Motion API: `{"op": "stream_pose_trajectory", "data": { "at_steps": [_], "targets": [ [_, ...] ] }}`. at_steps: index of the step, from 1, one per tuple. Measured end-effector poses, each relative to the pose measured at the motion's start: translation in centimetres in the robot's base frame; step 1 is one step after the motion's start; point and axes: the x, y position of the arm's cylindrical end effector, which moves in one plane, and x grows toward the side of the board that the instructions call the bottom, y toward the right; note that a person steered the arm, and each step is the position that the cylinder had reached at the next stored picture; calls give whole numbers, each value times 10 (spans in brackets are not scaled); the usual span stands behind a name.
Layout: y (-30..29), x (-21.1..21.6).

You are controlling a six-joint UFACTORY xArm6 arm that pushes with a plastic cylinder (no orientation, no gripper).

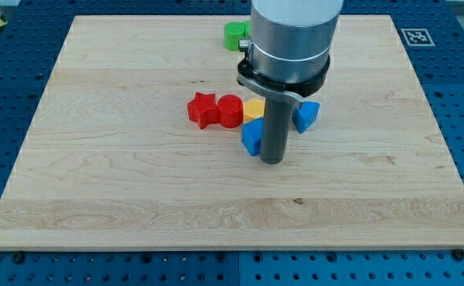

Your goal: Separate the green star from the green circle

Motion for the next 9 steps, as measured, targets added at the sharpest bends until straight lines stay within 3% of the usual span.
{"op": "stream_pose_trajectory", "data": {
  "at_steps": [1, 3, 4, 5, 6, 7, 9],
  "targets": [
    [37, 0],
    [229, -6],
    [297, -43],
    [284, -85],
    [210, -126],
    [122, -167],
    [-79, -186]
  ]
}}
